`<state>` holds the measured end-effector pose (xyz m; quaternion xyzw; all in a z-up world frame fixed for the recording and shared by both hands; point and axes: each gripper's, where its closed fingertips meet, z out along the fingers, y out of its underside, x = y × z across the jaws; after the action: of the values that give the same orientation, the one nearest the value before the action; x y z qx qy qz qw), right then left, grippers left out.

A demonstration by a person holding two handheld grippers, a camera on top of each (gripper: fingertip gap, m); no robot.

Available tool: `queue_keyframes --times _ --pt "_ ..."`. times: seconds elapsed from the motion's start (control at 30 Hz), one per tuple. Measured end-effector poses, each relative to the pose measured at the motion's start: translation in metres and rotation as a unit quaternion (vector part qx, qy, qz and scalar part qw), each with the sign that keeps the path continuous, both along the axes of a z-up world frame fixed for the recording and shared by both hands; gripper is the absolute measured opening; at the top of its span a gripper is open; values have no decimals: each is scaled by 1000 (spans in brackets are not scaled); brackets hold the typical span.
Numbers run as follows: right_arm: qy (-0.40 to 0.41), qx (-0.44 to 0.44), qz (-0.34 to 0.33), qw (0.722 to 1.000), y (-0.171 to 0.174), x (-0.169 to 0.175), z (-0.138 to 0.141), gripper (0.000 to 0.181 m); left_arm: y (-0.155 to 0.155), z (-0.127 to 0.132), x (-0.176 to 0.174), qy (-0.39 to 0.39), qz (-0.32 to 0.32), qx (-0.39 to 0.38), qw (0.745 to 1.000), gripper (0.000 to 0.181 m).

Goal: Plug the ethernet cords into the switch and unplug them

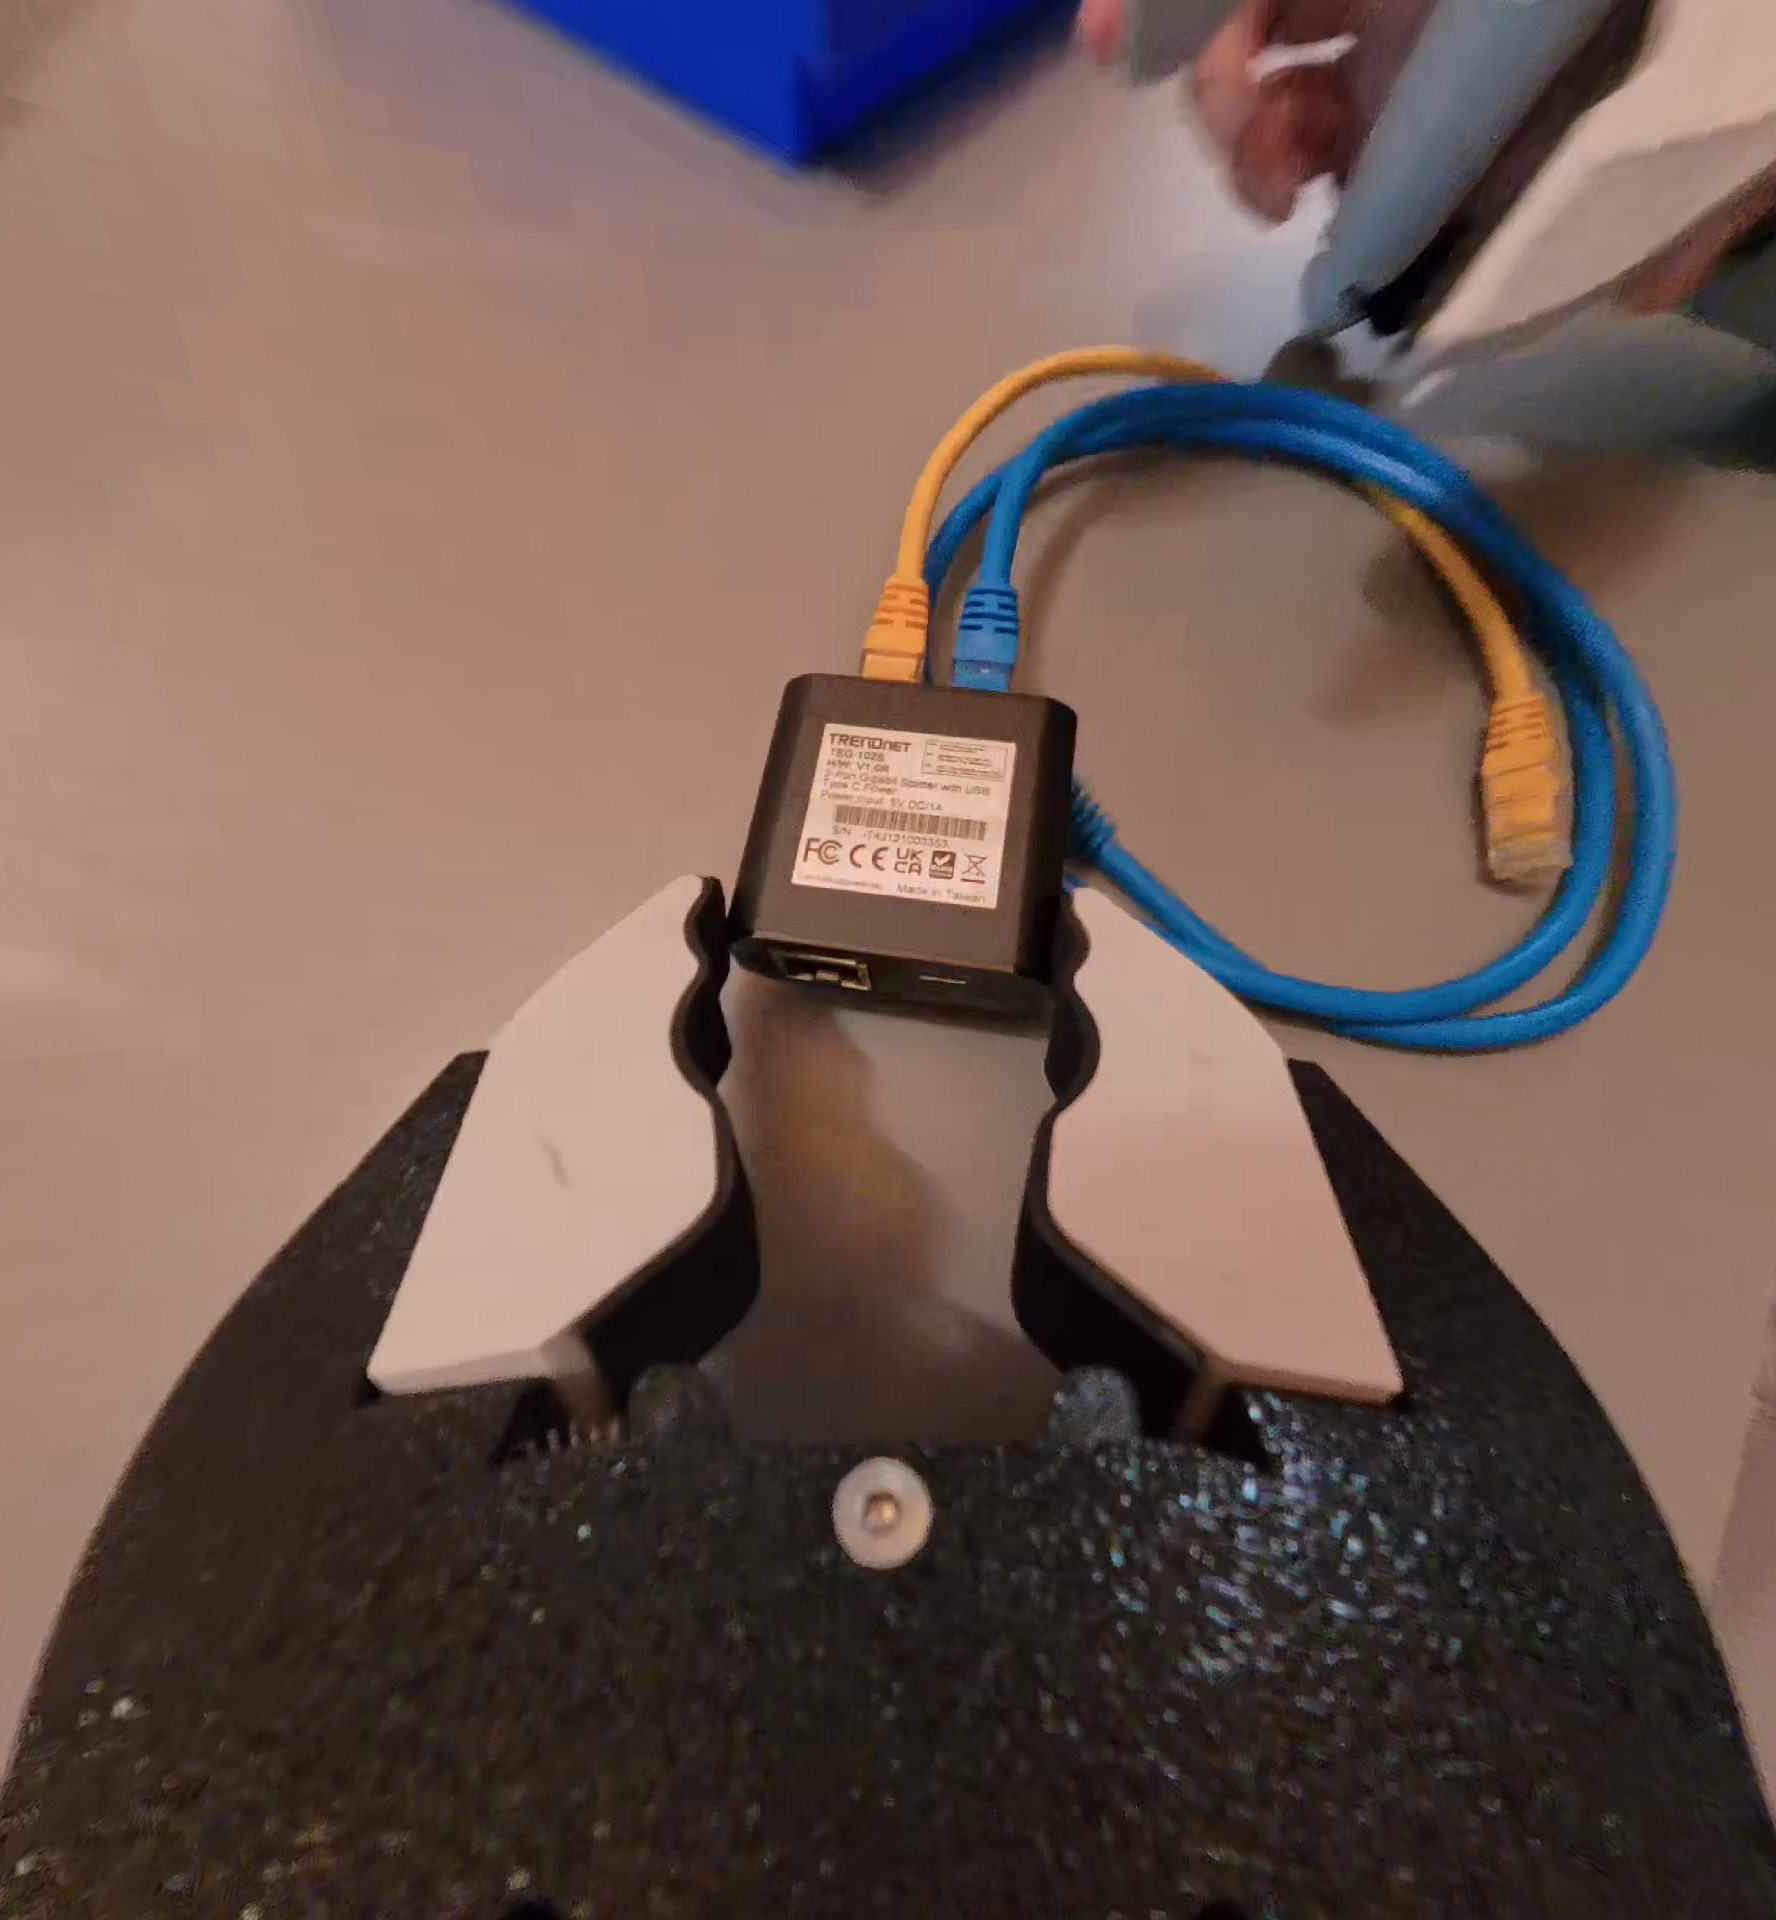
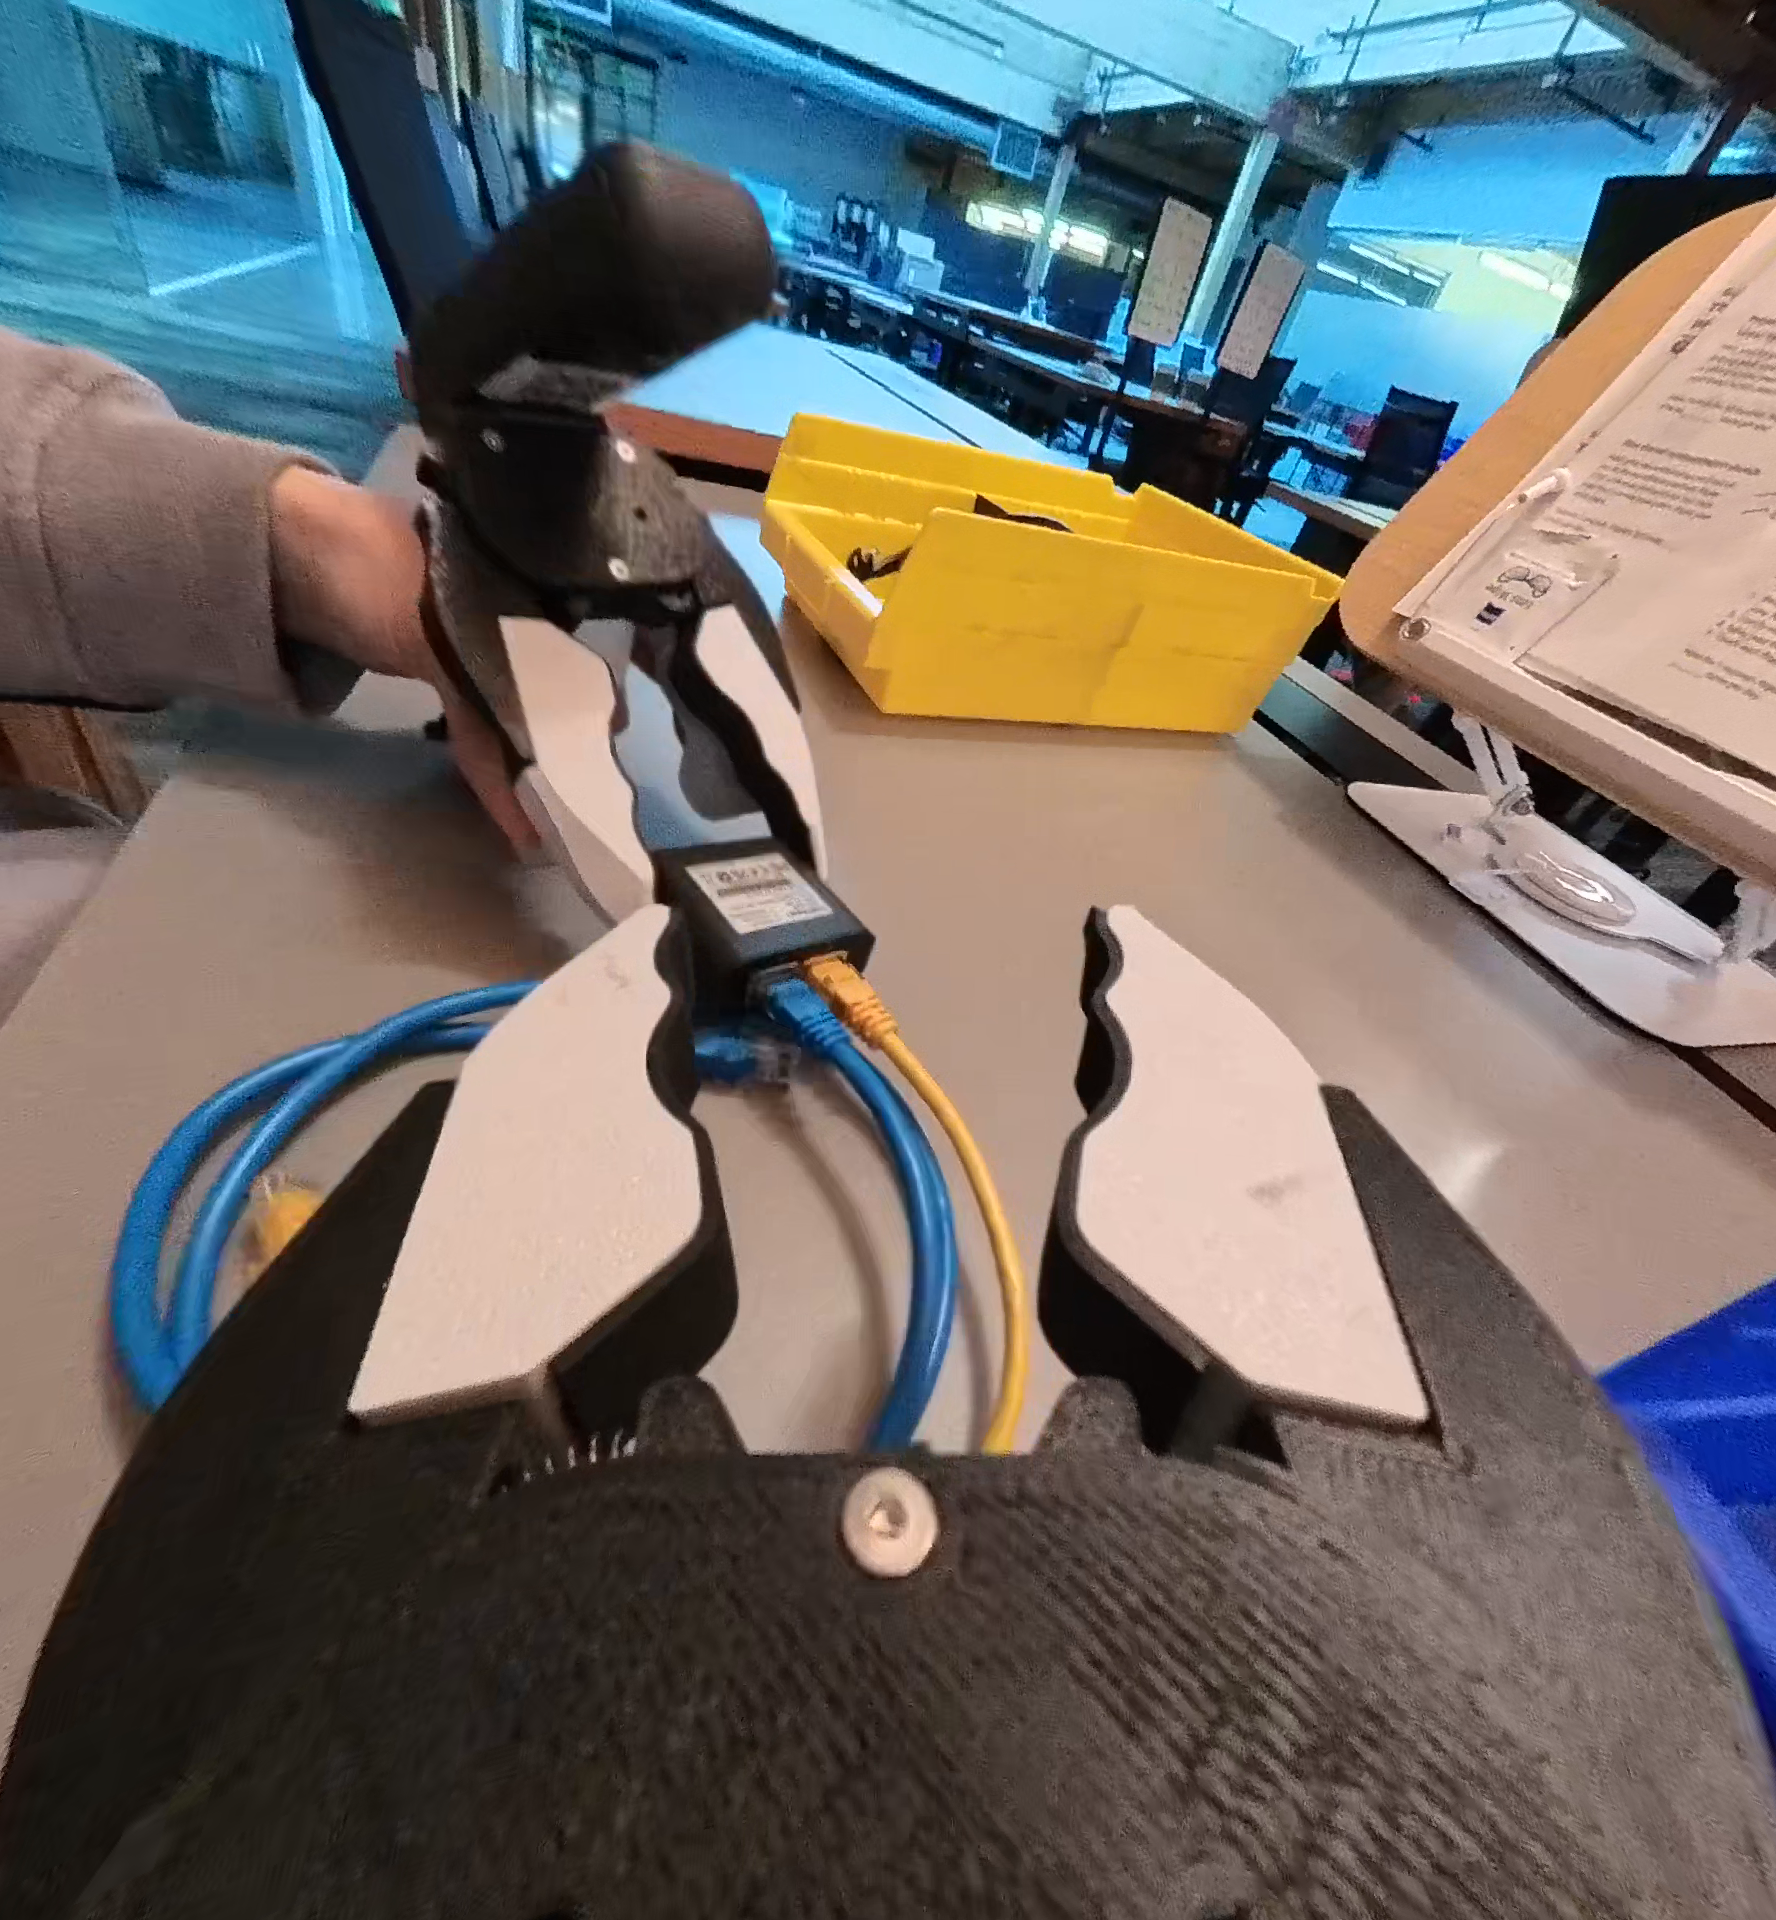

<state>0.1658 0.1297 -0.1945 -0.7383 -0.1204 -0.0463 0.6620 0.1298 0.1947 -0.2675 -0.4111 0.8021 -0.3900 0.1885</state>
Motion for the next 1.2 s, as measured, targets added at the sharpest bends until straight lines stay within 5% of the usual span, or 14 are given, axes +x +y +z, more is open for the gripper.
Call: queue_keyframes --times 0.03,0.4,0.57,1.03,1.2 --pt "-5 -7 -4 1000 -2 2 -2 74 -6 9 2 -21 -19 -2 1000 59" --pt "27 1 57 998 -4 -15 1 80 -56 86 12 -115 -189 32 975 58" --pt "17 25 74 997 1 -23 6 59 -68 81 17 -118 -218 53 967 58" --pt "-66 -19 37 997 11 -17 -12 63 -70 84 16 -142 -239 80 957 58" --pt "-82 -51 12 995 13 -7 -20 62 -59 69 22 -88 -170 29 981 69"
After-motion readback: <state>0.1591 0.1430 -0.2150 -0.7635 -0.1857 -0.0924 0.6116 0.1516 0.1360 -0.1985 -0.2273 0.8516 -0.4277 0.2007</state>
